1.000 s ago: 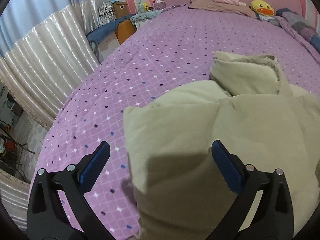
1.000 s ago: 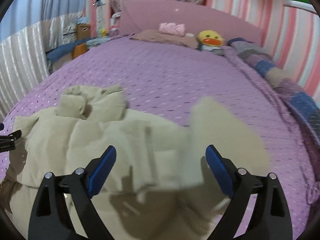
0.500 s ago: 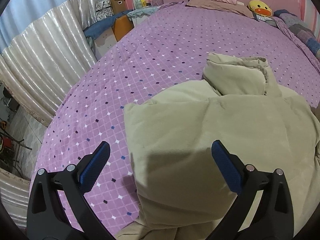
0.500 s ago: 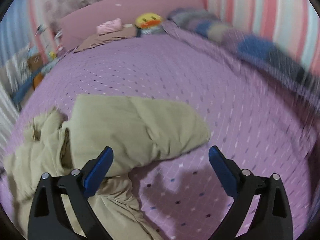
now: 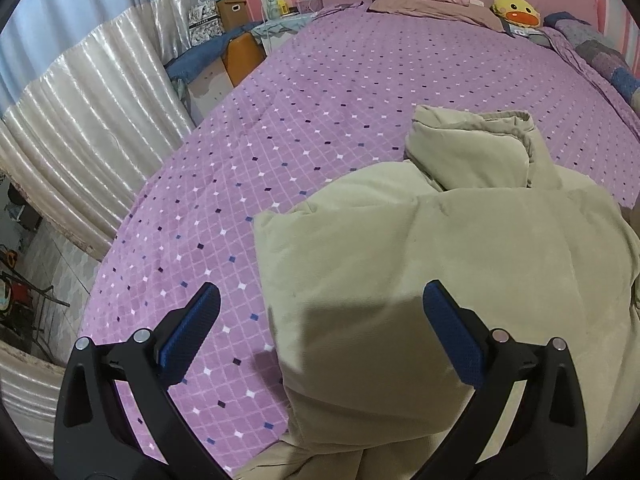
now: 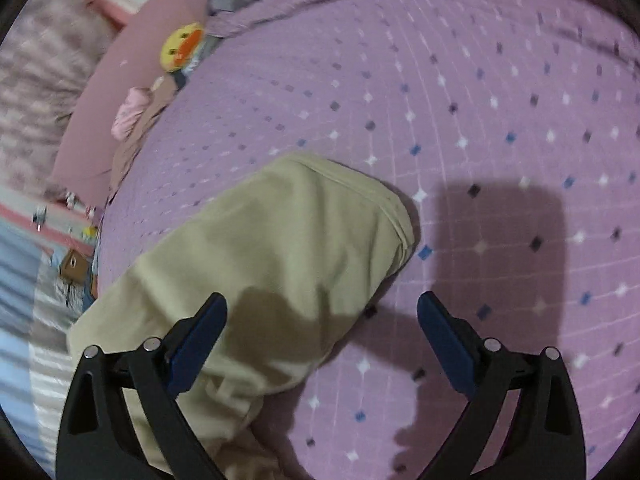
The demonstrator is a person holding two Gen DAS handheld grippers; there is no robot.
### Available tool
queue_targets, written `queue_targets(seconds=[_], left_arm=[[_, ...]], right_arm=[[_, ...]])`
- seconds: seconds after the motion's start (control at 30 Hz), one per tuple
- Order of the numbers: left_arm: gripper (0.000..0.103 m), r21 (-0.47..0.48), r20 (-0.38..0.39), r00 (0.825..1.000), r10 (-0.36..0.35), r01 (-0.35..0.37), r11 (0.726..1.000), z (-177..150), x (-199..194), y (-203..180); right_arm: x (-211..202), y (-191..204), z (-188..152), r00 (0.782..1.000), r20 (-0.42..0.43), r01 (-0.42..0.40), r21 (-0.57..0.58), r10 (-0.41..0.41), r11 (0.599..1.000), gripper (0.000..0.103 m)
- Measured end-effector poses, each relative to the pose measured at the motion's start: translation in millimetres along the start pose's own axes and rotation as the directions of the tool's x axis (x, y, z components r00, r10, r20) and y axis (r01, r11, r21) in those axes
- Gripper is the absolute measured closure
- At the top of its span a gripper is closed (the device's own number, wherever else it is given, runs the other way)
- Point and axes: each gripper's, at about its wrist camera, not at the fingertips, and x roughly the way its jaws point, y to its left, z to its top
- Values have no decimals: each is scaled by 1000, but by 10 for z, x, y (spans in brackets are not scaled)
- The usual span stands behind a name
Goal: Fold large clothes
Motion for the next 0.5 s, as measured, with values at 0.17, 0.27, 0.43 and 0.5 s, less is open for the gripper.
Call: queue_targets(seconds=[0.17, 0.27, 0.43, 0.5], left_arm=[[3, 17, -10, 1000, 4, -3, 1000, -18, 18, -51], [3, 32, -15, 1000, 20, -19, 999, -41, 26, -78], [3, 35, -12, 999, 35, -34, 999, -86, -29, -14], [3, 33, -10, 999, 40, -40, 999, -85, -68, 17]], right_arm=[[306, -6, -28, 998, -42, -48, 55, 50, 997, 41], [397, 170, -75, 997, -57, -49, -17, 48, 999, 69], [109, 578, -66, 996, 12, -85, -210, 89, 974, 89], [-78, 728, -46, 994, 37, -91, -269, 104, 959, 89]])
